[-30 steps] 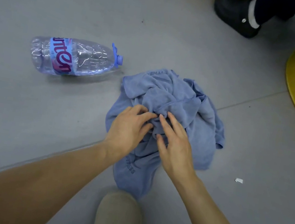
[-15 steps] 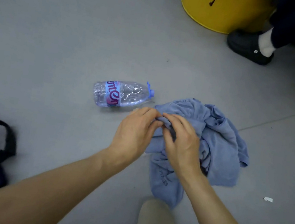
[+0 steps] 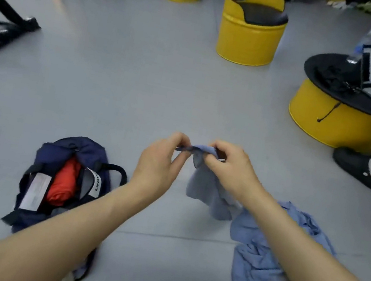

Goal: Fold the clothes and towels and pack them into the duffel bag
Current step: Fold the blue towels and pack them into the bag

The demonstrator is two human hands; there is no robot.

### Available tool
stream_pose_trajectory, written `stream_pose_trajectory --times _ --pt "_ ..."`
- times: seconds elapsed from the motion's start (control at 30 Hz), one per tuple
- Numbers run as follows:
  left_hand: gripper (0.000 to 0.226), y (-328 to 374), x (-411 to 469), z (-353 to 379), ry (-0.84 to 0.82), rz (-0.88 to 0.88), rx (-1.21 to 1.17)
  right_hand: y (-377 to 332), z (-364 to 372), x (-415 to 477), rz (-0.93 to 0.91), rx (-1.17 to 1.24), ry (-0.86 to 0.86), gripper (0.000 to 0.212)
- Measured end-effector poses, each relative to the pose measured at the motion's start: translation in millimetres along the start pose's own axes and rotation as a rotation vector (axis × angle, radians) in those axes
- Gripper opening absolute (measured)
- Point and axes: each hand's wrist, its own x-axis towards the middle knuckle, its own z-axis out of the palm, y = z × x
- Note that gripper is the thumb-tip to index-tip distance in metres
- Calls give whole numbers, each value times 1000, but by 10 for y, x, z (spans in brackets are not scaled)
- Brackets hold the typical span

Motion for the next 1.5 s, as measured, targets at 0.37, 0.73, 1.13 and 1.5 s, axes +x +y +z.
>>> stream_pose_trajectory --times 0.37,0.73,1.13,1.5 --pt "18 -289 -474 -1109 102 -82 -177 -916 665 -142 -14 -148 -120 14" --pt "15 -532 -522 -1372 128 -139 -365 -874 1044 -283 -79 -232 -233 16" --pt "12 -1012 -300 -1639 394 -292 -247 -515 550 -214 -150 -388 -114 32" --pt "43 -1417 161 -1498 262 -199 -189 -173 281 515 -65 -425 33 46"
